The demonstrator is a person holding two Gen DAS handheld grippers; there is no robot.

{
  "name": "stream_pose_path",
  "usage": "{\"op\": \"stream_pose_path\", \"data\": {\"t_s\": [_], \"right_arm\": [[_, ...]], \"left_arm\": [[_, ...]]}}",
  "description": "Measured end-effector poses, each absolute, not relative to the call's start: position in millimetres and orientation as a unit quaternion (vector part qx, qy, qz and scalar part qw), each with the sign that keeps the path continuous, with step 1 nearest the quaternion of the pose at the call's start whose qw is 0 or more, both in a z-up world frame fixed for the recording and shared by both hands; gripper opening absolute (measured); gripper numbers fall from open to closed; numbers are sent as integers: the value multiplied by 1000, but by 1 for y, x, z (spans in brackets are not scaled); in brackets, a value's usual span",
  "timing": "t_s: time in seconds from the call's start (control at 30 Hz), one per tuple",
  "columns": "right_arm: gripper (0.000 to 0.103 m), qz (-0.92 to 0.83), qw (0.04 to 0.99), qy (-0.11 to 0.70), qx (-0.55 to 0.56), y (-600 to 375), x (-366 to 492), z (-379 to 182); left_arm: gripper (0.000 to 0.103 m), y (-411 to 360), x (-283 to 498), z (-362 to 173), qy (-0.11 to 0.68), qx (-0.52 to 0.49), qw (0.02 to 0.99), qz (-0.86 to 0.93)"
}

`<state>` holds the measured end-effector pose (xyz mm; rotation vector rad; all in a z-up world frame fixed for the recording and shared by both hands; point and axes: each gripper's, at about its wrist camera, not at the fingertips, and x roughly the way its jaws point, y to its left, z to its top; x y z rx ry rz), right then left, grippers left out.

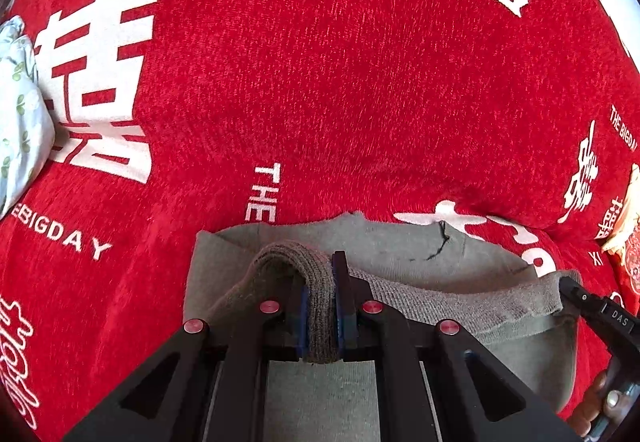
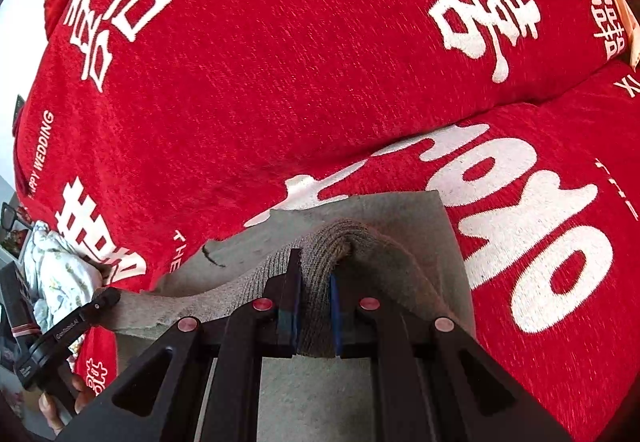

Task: Fold small clothes
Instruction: 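Lift the hem with both grippers and fold it over toward the collar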

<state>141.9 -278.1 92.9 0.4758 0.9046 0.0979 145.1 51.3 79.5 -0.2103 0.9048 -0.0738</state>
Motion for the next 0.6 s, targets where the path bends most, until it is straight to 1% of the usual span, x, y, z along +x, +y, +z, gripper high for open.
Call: {"op": "stream_pose_path", "data": {"t_s": [0.23, 0.6], "right_arm": [[13, 40, 867, 442, 227, -278, 162, 83], [13, 25, 855, 467, 224, -276, 184, 51]], "left_arm": [[11, 48, 167, 70, 447, -97, 889, -29], [11, 47, 196, 32, 484, -93, 870, -15]]}}
